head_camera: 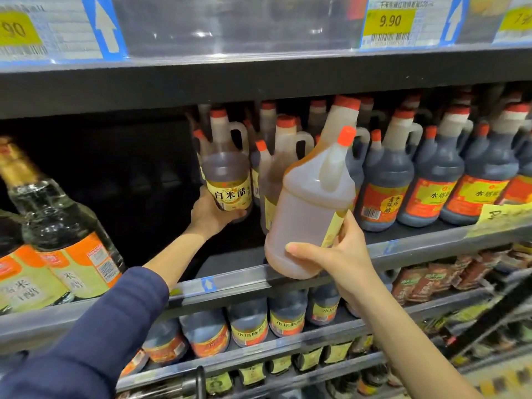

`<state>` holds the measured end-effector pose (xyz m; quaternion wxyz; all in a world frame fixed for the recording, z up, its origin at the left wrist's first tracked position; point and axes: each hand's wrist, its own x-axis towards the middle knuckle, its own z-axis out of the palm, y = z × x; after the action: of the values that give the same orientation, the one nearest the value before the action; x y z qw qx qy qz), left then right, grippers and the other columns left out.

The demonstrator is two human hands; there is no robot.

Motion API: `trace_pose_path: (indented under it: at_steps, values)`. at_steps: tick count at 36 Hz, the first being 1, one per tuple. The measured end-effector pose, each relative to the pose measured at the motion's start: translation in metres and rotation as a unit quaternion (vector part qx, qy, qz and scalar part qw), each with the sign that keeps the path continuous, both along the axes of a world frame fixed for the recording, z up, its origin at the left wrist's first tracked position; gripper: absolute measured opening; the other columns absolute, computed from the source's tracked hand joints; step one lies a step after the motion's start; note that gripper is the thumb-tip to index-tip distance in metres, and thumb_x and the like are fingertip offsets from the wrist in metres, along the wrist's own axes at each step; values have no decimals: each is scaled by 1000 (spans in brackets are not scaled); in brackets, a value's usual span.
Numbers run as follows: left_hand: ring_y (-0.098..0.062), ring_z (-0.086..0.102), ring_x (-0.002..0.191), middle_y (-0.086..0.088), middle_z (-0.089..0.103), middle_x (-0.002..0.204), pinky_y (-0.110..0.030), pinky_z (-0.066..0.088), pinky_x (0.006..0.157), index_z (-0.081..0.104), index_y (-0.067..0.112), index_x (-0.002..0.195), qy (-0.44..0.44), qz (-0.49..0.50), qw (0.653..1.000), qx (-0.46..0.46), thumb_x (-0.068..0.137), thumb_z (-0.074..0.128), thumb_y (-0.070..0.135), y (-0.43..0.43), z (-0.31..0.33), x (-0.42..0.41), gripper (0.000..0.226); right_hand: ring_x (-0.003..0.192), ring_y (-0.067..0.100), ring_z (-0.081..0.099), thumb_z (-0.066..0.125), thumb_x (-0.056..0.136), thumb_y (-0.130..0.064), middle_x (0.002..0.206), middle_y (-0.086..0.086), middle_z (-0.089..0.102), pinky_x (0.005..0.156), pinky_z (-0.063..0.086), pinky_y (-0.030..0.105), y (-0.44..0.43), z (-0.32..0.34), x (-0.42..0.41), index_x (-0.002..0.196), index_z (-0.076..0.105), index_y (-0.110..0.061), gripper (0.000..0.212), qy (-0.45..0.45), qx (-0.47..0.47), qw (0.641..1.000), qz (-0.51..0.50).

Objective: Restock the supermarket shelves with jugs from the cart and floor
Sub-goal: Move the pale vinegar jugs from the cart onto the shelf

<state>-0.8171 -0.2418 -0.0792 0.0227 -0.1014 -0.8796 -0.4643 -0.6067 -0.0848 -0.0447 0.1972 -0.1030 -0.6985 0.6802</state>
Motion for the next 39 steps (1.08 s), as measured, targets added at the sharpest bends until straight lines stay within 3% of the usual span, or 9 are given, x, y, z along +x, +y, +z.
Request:
trace_pose_path:
  at_steps: [4,7,10,15,18,22,28,35,39]
  values:
    - [-17,58,113,-1,61,124,-36,47,99,45,16,131,-37,-22,998,48,44,91,46,-3,10,10,103,95,6,66,89,39,-28,106,-7,67,80,56,28,1,-2,-1,115,51,-28,85,0,3,1000,-4]
    - [-2,45,112,15,45,124,-20,35,94,37,13,140,-13,26,987,158,74,80,21,2,32,56,79,98,7,65,89,36,-33,109,-7,66,84,56,32,1,-3,-1,119,49,-27,93,3,2,1000,-6]
    - [13,49,103,25,48,112,-8,37,92,43,21,134,59,4,966,252,81,71,17,1,38,119,60,99,5,65,87,33,-39,111,-7,66,85,55,31,0,-4,0,121,49,-28,96,18,1,1000,-13]
    - [15,41,119,25,44,127,2,33,90,40,33,133,122,-110,975,147,64,67,59,12,36,180,78,96,4,67,92,40,-21,107,-7,67,79,57,25,-5,-7,-1,111,50,-30,83,55,16,998,-21]
    - [8,43,119,24,44,128,-14,43,95,37,32,137,133,-102,982,81,55,65,71,26,44,185,95,88,0,68,90,47,2,103,-6,66,73,57,19,-10,-7,-2,107,48,-33,81,71,25,997,-19]
    - [-4,43,124,19,42,132,-36,48,95,31,33,137,153,-62,986,6,53,74,69,37,55,183,101,81,-15,61,81,65,4,94,-17,59,64,48,5,-16,-6,0,98,43,-33,62,94,62,993,-47]
    - [-9,48,121,14,48,132,-32,47,93,34,30,135,153,-50,986,-29,52,77,68,37,57,183,100,70,-14,56,79,63,9,82,-9,52,57,44,6,-18,-10,4,98,40,-10,56,104,104,987,-66]
    - [-9,54,114,17,55,125,-39,51,92,41,33,132,187,-25,982,-29,44,71,74,23,64,177,101,85,-11,60,83,57,-2,95,-11,59,64,47,7,-31,-5,-3,101,43,-24,63,140,101,984,-41]
    - [-6,56,105,22,52,109,-30,50,86,47,32,124,195,-3,980,-30,49,80,66,11,65,168,89,91,-9,60,84,58,-8,101,-12,59,68,48,7,-43,-3,-15,105,43,-27,65,146,93,985,-24]
